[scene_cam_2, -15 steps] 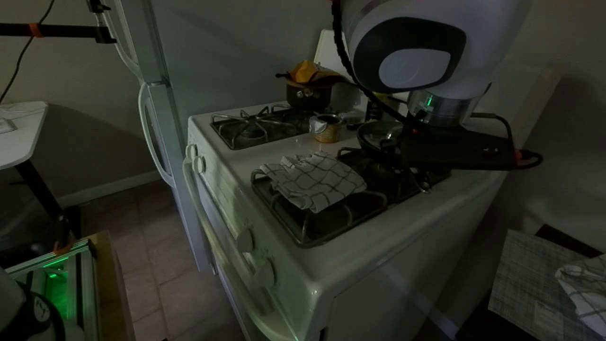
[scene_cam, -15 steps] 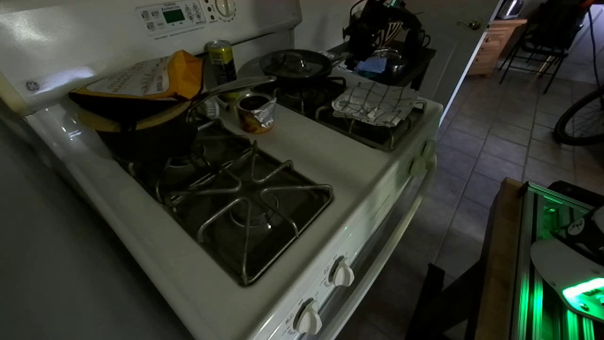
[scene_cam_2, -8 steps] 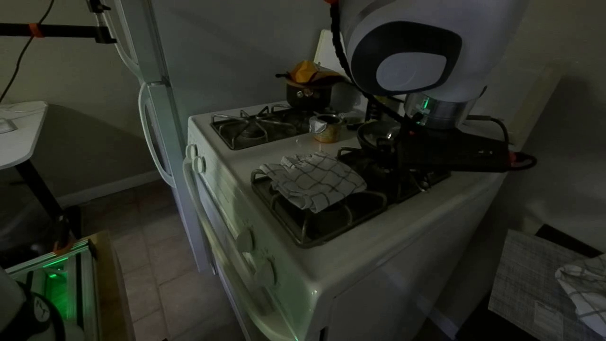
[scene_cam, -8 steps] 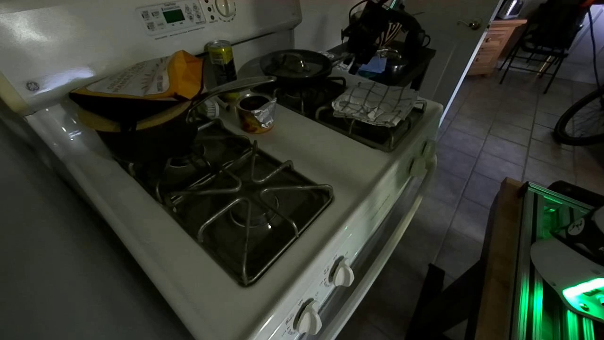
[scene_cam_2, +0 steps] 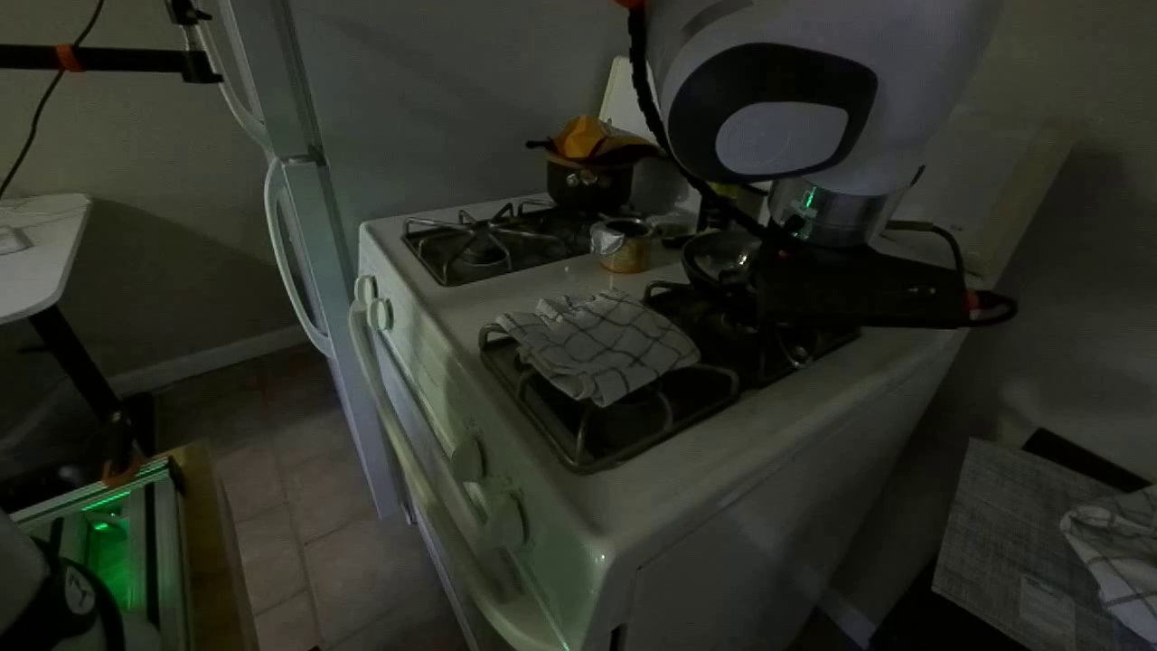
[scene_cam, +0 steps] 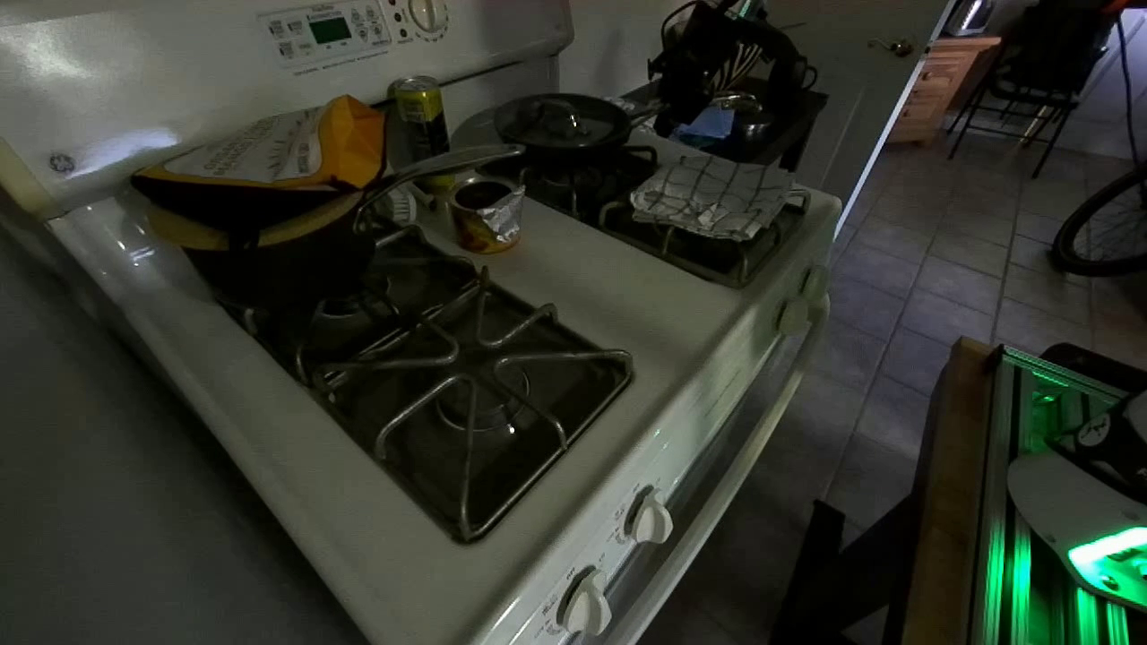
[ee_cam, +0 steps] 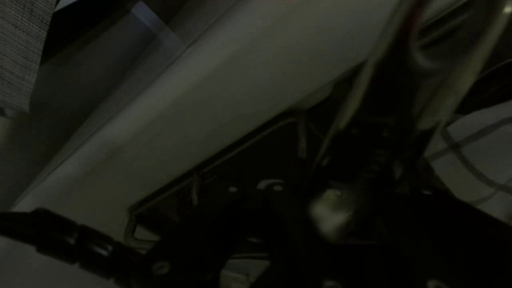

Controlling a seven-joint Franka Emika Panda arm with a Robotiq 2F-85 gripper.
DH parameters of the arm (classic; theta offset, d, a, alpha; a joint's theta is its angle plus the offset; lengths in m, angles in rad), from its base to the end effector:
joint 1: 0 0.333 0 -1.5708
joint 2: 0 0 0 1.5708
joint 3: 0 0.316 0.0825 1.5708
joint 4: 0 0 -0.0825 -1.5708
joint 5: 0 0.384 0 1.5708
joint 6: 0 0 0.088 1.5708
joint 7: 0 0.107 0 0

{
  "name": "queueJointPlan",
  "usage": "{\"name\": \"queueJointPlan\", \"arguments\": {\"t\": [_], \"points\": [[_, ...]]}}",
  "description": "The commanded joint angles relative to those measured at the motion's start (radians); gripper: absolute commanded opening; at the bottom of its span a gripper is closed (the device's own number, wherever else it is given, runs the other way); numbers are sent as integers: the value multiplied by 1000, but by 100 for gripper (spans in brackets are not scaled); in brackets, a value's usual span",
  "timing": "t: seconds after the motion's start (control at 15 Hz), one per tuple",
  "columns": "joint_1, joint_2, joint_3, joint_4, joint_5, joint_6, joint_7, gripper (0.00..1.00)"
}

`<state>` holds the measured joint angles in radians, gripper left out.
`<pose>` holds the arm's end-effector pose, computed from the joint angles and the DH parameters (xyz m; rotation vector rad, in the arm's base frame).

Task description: Move the pan to the front left plate on the stove.

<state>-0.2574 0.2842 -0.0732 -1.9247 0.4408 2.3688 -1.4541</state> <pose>0.5982 -0.1975 0.3603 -2.7661 -1.2270 -0.5238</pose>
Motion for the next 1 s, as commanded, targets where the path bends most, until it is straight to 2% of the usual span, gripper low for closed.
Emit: {"name": "queueJointPlan", "arguments": {"t": [0.0,0.47,0.73,0.93], "points": [[-21,-3,16,-2,25,-33,-4,0],[-75,-17,38,-3,238,-50,-107,3],[-85,-24,30,-2,327,-75,-223,3],[-96,-25,26,6,374,-138,-321,3]]}}
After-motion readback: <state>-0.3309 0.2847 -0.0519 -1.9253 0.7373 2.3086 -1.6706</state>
